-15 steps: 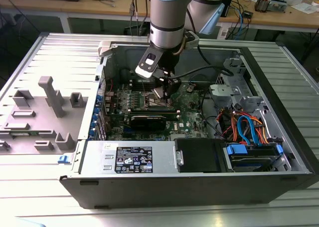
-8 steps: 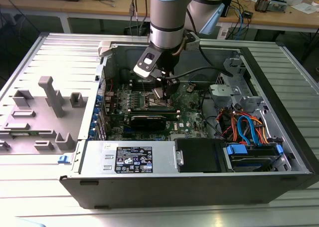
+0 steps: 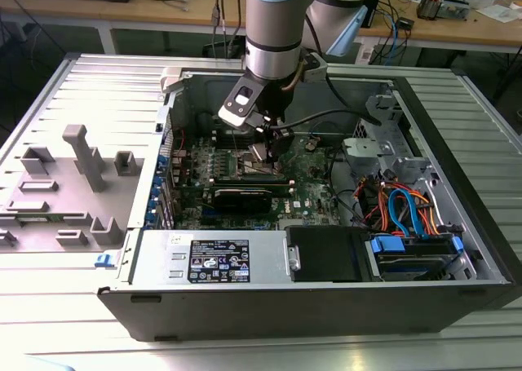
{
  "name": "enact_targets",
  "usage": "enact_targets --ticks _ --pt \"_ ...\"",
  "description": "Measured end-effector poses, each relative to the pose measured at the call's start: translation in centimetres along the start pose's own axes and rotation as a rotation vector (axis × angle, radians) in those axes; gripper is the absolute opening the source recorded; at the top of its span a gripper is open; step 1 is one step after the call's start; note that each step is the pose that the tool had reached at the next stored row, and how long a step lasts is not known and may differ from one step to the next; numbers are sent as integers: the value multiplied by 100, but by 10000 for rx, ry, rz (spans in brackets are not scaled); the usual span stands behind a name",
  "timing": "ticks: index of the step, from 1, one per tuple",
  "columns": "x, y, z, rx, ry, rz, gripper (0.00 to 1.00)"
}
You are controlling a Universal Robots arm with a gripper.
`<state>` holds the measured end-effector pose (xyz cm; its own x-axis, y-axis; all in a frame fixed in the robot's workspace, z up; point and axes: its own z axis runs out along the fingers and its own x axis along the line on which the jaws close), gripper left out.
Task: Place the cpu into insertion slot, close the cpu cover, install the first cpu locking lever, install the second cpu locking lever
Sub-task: 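Place the cpu into insertion slot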
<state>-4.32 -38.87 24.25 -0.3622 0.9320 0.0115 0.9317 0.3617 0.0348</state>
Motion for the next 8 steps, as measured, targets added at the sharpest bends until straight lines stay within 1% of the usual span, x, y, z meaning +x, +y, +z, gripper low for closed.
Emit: enact_targets --ticks 8 --pt "0 0 0 -2 -2 80 55"
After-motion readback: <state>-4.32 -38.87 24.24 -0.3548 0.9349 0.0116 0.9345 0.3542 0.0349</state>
